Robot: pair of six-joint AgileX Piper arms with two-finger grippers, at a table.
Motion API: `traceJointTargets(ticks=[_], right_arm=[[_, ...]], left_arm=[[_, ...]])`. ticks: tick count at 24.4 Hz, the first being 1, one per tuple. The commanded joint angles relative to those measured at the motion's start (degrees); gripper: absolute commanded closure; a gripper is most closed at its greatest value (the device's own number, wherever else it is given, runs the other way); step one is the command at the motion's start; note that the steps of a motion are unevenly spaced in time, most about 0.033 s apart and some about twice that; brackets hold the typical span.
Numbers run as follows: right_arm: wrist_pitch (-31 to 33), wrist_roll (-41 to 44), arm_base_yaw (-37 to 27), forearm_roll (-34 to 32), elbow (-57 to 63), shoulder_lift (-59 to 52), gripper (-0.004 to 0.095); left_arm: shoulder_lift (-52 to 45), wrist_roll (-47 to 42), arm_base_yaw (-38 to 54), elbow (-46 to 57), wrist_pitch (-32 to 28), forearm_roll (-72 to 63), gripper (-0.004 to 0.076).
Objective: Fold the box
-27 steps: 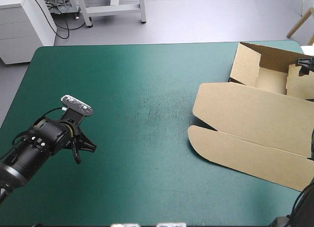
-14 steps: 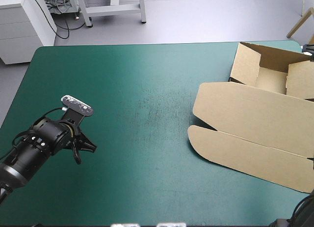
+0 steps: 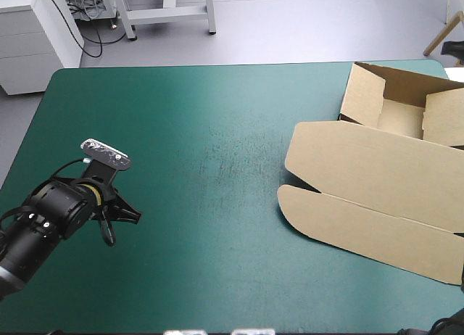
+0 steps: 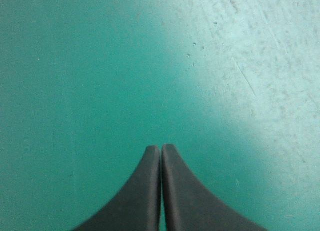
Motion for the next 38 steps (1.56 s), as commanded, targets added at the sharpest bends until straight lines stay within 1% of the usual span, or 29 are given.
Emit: traceJointTargets(ticks=[1, 9, 13, 16, 18, 19, 22, 25, 28, 31, 34, 38], right_arm=[[-2.3, -3.8, 3.4, 1.6, 4.9, -7.8, 0.0927], [-2.4, -9.9, 11.6, 1.7, 25.7, -20.4, 0.0927], [-4.0, -13.0, 13.4, 4.5, 36.7, -26.5, 0.0927], [-4.5, -16.7, 13.4, 8.2, 45.0, -30.8, 0.0927], [-4.5, -18.9, 13.4, 9.4, 49.7, -33.7, 0.0927], [-4.5, -19.5, 13.4, 10.1, 54.8, -36.9, 0.0927], [-5.4, -20.2, 13.4, 10.2, 63.4, -43.2, 0.0927], [-6.9, -20.6, 13.4, 10.1, 68.3, -47.9, 0.0927], [-7.2, -21.9, 13.4, 10.1, 74.0, -55.2, 0.0927], [-8.0, -21.7, 13.4, 10.1, 78.8, -61.1, 0.0927], [-8.8, -20.3, 13.4, 10.2, 83.0, -66.1, 0.0927], [-10.3, -19.7, 13.4, 10.2, 87.6, -70.2, 0.0927]], left_arm=[[-4.4, -0.7, -0.1, -1.4, -1.1, 0.9, 0.0734], [-14.5, -0.7, -0.1, -1.1, -0.6, 0.9, 0.0734], [-19.8, -0.6, -0.1, 2.0, 0.0, 0.9, 0.0734], [-24.4, -0.1, -0.1, 5.4, 0.3, 0.9, 0.0734], [-27.4, -0.1, -0.1, 8.1, 0.4, 0.9, 0.0734], [-30.2, -0.1, -0.1, 10.9, 1.2, 0.6, 0.0734], [-34.7, -0.1, -0.1, 16.2, 2.2, -0.6, 0.0734], [-38.2, -0.1, -0.1, 19.4, 1.7, -1.1, 0.0734], [-41.9, -0.1, -0.1, 22.8, 0.6, -2.3, 0.0734], [-43.2, 0.0, -0.1, 24.9, 0.1, -3.3, 0.0734], [-43.2, 0.0, -0.1, 24.9, 0.1, -3.3, 0.0734], [-43.2, 0.0, -0.1, 24.9, 0.4, -3.3, 0.0734]])
